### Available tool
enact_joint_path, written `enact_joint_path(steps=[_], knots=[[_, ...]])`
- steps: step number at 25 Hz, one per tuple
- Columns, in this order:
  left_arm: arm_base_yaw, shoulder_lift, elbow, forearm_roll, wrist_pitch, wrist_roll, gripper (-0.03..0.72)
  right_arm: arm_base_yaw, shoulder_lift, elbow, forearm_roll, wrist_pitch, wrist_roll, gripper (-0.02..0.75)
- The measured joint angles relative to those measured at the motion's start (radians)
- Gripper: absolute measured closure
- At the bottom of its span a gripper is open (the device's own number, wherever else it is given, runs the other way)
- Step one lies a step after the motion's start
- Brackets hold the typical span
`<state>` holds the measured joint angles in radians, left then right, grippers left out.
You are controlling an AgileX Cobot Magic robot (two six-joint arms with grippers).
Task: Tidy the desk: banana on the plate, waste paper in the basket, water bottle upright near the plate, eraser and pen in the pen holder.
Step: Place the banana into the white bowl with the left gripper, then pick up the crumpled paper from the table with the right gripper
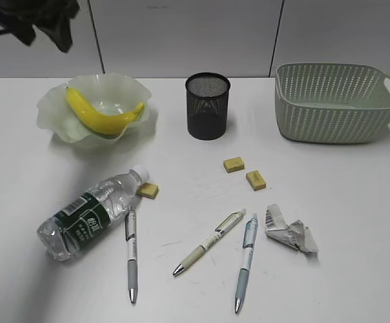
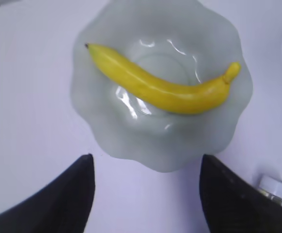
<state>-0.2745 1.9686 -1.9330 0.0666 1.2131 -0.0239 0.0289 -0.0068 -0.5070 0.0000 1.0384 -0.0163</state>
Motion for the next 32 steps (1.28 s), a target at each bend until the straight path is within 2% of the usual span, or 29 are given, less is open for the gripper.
enact_joint_path(steps=[4,9,13,25,32], knots=[[0.000,-0.128,0.000,0.058,0.001,0.000,0.184,0.000,0.000,0.000,0.000,0.000,0.000,0.357],[0.000,-0.311,0.008,0.050,0.002,-0.015,0.188,0.000,0.000,0.000,0.000,0.000,0.000,0.357],[0.000,-0.497,0.112,0.048,0.001,-0.019,0.188,0.000,0.000,0.000,0.000,0.000,0.000,0.357],[0.000,-1.143,0.737,0.021,0.002,-0.063,0.188,0.000,0.000,0.000,0.000,0.000,0.000,0.357],[0.000,-1.479,1.107,0.022,-0.074,-0.063,0.188,0.000,0.000,-0.011,0.000,-0.022,-0.019,0.357]])
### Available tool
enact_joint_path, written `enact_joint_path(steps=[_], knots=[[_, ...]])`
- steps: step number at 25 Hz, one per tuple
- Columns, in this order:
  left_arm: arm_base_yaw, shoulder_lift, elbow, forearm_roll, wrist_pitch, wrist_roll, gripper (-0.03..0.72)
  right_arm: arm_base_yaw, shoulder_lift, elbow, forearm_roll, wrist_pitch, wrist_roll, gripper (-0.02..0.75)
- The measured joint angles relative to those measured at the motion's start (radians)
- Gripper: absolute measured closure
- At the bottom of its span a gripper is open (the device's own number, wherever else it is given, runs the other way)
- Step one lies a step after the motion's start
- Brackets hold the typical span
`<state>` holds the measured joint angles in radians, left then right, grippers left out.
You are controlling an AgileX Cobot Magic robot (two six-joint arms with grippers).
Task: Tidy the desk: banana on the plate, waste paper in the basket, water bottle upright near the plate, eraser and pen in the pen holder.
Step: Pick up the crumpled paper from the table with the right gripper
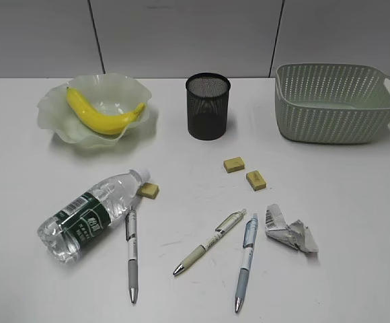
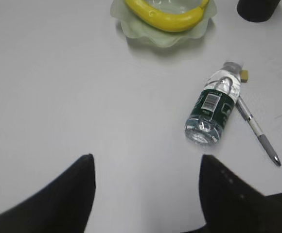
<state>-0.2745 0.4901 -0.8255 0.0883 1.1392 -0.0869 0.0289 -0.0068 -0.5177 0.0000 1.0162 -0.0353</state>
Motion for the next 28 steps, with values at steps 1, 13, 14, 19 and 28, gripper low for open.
enact_joint_path(steps=[1,13,14,19,28], knots=[[-0.002,-0.051,0.053,0.000,-0.023,0.000,0.188,0.000,0.000,-0.006,0.000,-0.023,-0.001,0.357],[-0.002,-0.491,0.287,-0.009,-0.078,0.000,0.195,0.001,0.355,-0.094,0.178,-0.182,-0.335,0.357],[-0.002,-0.497,0.287,-0.009,-0.080,0.000,0.200,0.010,0.417,-0.114,0.210,-0.184,-0.371,0.357],[-0.002,-0.496,0.287,-0.011,-0.079,0.000,0.239,0.104,0.712,-0.229,0.283,-0.169,-0.484,0.357],[-0.002,-0.496,0.287,-0.011,-0.079,0.000,0.253,0.331,1.226,-0.395,0.184,-0.155,-0.405,0.357]])
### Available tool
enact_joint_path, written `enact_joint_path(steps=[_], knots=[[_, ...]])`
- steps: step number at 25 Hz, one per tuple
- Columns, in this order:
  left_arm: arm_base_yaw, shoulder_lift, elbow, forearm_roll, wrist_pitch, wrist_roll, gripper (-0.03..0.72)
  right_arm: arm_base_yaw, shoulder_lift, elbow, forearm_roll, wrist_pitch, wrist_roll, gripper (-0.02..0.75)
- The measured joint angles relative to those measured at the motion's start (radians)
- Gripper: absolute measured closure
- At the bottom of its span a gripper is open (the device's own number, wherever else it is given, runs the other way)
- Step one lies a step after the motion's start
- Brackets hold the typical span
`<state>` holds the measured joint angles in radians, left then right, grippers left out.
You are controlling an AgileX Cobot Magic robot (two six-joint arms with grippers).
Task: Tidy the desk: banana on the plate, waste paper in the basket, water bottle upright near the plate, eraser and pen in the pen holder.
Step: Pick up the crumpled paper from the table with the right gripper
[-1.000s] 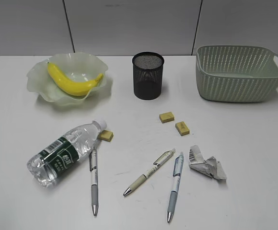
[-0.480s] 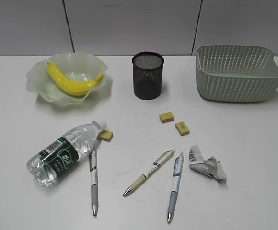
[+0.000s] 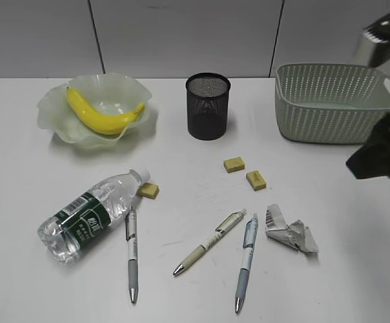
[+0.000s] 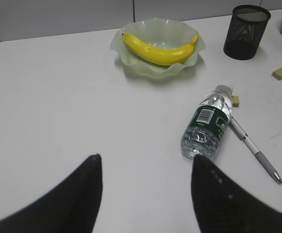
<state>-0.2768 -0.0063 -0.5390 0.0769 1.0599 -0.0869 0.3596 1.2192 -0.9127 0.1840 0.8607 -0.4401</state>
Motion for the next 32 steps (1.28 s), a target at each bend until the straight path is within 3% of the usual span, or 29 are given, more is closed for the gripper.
enact_joint_path(steps=[4,7,13,21,26,31,32], knots=[[0.000,0.000,0.000,0.000,0.000,0.000,0.253,0.076,0.217,-0.064,-0.095,0.000,0.188,0.357],[0.000,0.000,0.000,0.000,0.000,0.000,0.253,0.107,0.340,-0.093,-0.104,-0.002,0.243,0.326],[0.000,0.000,0.000,0.000,-0.001,0.000,0.253,0.109,0.539,-0.137,-0.108,-0.021,0.289,0.192],[0.000,0.000,0.000,0.000,-0.001,0.000,0.253,0.109,0.667,-0.148,-0.093,-0.093,0.286,0.181],[0.000,0.000,0.000,0.000,-0.002,0.000,0.253,0.109,0.726,-0.152,-0.063,-0.111,0.274,0.293],[0.000,0.000,0.000,0.000,-0.002,0.000,0.253,0.109,0.729,-0.155,-0.057,-0.104,0.269,0.643],[0.000,0.000,0.000,0.000,-0.002,0.000,0.253,0.109,0.727,-0.155,-0.057,-0.103,0.269,0.654]])
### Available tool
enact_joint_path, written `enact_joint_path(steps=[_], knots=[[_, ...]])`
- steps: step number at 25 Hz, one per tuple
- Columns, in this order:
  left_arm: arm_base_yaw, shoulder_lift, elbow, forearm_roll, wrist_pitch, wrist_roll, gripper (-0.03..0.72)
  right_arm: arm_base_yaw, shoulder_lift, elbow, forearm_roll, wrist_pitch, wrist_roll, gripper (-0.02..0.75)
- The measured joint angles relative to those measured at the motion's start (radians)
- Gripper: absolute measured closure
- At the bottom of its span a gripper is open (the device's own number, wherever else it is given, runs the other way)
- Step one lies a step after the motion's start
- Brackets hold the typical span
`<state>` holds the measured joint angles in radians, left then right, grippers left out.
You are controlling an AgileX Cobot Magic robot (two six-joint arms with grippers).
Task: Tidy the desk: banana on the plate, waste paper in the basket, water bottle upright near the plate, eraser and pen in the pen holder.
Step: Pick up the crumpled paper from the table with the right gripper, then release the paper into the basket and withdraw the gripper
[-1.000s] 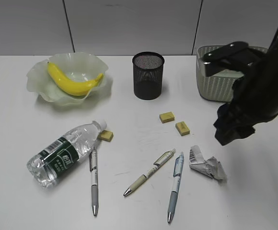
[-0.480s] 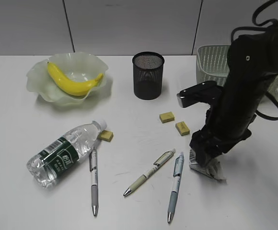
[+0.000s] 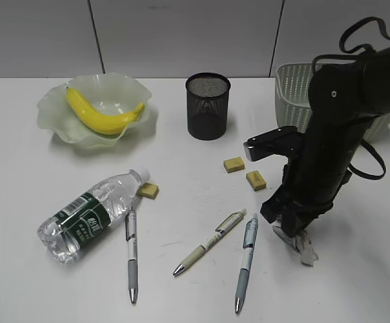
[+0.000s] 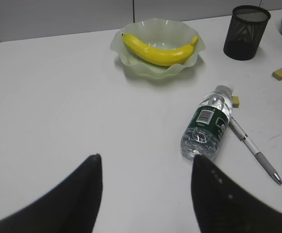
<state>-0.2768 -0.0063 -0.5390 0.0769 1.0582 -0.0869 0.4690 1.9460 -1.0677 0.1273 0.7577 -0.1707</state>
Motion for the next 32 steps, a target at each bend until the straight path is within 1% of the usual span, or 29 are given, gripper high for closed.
enact_joint_path(steps=[5,8,11,14,16,18,20,26,29,32], knots=[[0.000,0.000,0.000,0.000,0.000,0.000,0.253,0.001,-0.030,-0.011,0.000,0.023,0.000,0.654],[0.000,0.000,0.000,0.000,0.000,0.000,0.253,0.001,-0.101,-0.034,-0.007,0.027,0.000,0.654],[0.000,0.000,0.000,0.000,0.000,0.000,0.253,0.001,-0.199,-0.072,-0.049,0.036,0.014,0.654],[0.000,0.000,0.000,0.000,0.000,0.000,0.253,0.001,-0.303,-0.122,-0.160,0.043,0.085,0.654],[0.000,0.000,0.000,0.000,0.000,0.000,0.253,0.000,-0.346,-0.163,-0.275,0.045,0.153,0.654],[0.000,0.000,0.000,0.000,0.000,0.000,0.253,-0.018,-0.364,-0.207,-0.374,0.044,0.223,0.654],[0.000,0.000,0.000,0.000,0.000,0.000,0.253,-0.057,-0.361,-0.250,-0.416,0.013,0.257,0.654],[0.000,0.000,0.000,0.000,0.000,0.000,0.253,-0.199,-0.247,-0.332,-0.389,-0.137,0.272,0.654],[0.000,0.000,0.000,0.000,0.000,0.000,0.253,-0.231,-0.153,-0.364,-0.382,-0.222,0.275,0.654],[0.000,0.000,0.000,0.000,0.000,0.000,0.253,-0.235,-0.057,-0.411,-0.378,-0.277,0.275,0.654]])
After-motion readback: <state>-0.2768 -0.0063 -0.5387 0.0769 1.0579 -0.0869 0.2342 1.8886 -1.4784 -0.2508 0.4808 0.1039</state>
